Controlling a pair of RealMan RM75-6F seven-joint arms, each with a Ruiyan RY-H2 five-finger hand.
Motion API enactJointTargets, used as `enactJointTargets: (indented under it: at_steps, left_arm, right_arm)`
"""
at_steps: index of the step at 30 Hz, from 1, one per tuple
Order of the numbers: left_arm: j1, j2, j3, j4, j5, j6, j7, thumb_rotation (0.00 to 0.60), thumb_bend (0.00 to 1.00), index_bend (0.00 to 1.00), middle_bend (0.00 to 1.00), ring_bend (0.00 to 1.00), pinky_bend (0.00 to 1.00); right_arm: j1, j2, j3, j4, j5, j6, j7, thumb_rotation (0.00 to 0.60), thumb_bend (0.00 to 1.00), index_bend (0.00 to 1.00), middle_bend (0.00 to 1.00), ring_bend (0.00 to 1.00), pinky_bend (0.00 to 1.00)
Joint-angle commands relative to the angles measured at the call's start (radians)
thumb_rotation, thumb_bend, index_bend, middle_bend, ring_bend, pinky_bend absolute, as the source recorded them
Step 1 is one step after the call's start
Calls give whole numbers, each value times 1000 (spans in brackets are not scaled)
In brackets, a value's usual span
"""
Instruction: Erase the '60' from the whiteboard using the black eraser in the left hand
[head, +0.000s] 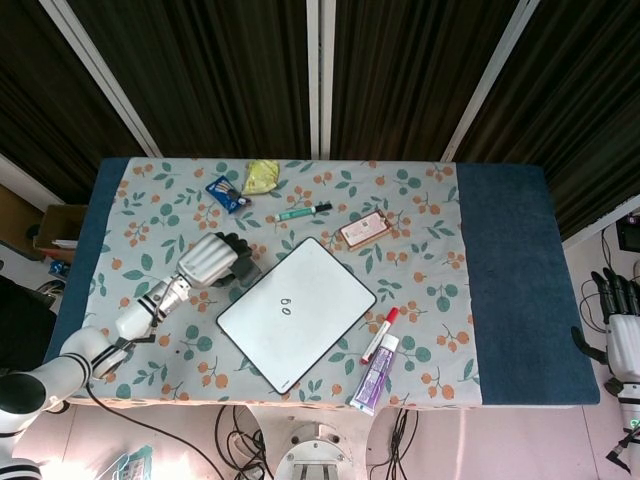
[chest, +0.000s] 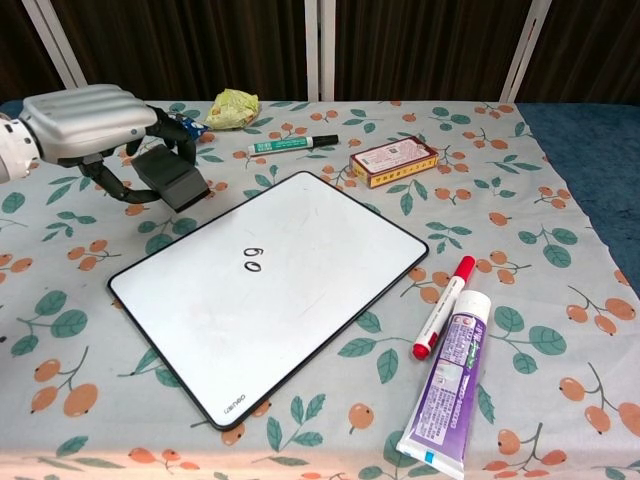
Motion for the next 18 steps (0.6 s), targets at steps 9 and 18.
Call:
enactJointTargets:
  at_steps: [9, 18]
  left_arm:
    - [20, 119, 36, -466, 78, 14, 448, 600, 365, 608, 561, 421, 558]
    - [41, 76, 46, -447, 60, -32, 498, 600, 370, 612, 565, 427, 560]
  right_arm:
    - [-6, 3, -1, 21, 0, 5, 30, 600, 211, 0, 0, 0, 0]
    - [-11, -1, -4, 38, 1, 3, 47, 600, 211, 0, 0, 0, 0]
